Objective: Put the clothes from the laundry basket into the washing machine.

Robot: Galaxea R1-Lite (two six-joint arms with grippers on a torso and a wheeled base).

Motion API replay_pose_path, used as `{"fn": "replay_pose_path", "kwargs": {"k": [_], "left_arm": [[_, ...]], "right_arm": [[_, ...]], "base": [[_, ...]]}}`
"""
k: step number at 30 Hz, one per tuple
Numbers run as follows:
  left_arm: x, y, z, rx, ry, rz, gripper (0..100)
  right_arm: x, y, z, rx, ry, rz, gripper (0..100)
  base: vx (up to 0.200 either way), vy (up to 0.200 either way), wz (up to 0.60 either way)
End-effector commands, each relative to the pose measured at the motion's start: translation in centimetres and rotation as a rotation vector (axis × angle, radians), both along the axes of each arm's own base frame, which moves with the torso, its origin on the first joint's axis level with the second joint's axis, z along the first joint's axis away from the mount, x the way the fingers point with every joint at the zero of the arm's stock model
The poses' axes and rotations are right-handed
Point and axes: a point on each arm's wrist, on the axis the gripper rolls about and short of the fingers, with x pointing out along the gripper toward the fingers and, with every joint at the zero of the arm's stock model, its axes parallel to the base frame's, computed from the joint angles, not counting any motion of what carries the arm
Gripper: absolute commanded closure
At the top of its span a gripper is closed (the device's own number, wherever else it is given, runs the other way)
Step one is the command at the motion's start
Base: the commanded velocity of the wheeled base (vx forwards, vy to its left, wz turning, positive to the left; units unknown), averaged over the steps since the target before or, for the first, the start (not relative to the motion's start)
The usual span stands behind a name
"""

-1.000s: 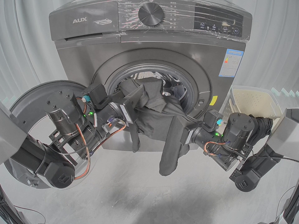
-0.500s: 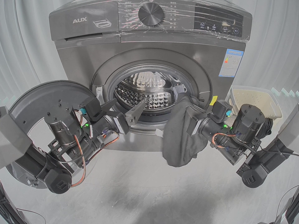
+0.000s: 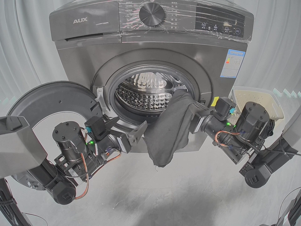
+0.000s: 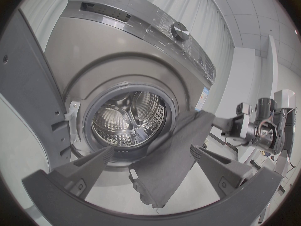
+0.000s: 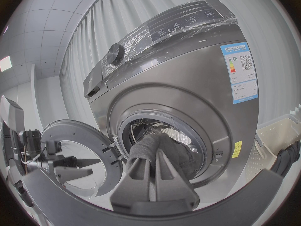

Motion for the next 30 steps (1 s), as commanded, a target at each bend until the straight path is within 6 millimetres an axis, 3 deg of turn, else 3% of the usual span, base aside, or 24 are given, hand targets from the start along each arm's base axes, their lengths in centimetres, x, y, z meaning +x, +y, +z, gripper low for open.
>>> {"fn": "replay_pose_path", "kwargs": {"k": [1, 15, 30], "left_arm": [[-0.4, 0.2, -1.0, 0.025, 0.038, -0.006, 0], [-1.2, 0.4, -3.6, 0.076, 0.143, -0.103, 0], [1.5, -1.1, -6.8, 0.03, 0.235, -0.116, 0]], "right_arm": [[0.0, 0.4, 0.6, 0.014, -0.019, 0.01, 100], [0.0, 0.9, 1.1, 0.027, -0.038, 0.023, 100], [-0.6, 1.7, 1.3, 0.032, -0.044, 0.054, 100]], "base": [[0.0, 0.0, 0.0], [0.0, 0.0, 0.0], [0.0, 0.0, 0.0]]}}
